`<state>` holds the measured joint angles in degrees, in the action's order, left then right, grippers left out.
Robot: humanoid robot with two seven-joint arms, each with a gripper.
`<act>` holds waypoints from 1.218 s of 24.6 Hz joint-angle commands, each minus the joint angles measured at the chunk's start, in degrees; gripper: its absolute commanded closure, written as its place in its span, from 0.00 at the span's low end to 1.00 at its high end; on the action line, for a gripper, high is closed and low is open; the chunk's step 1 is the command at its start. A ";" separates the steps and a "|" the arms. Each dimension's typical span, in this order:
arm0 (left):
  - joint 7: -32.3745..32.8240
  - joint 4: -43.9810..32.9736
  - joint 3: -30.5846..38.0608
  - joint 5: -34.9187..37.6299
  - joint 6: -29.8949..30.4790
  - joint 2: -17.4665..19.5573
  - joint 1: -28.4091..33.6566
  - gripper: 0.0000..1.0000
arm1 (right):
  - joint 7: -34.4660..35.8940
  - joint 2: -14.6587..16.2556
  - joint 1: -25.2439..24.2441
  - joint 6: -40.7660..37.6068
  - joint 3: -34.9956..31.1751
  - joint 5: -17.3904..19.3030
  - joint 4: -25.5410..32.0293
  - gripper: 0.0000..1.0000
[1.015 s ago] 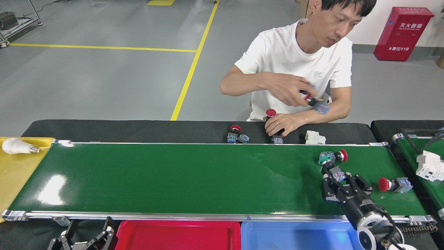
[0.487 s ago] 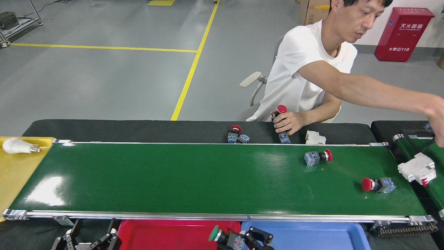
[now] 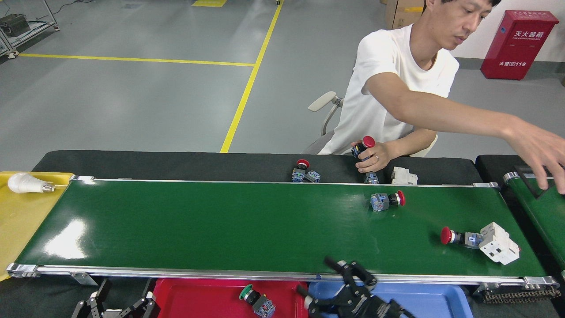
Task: Pick switch part from conveyor to tray
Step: 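Reach the right gripper to the white relay block on the belt and grasp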
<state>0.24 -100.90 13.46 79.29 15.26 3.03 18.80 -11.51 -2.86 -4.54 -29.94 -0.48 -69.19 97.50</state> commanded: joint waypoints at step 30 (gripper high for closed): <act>-1.82 -0.61 0.96 0.17 0.30 0.67 0.80 0.00 | 7.46 0.22 -9.26 21.41 -13.14 -9.65 3.22 0.02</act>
<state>-1.11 -100.90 14.53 79.34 15.32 3.06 20.06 -3.41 -2.74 -14.70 -10.21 -13.68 -78.11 100.33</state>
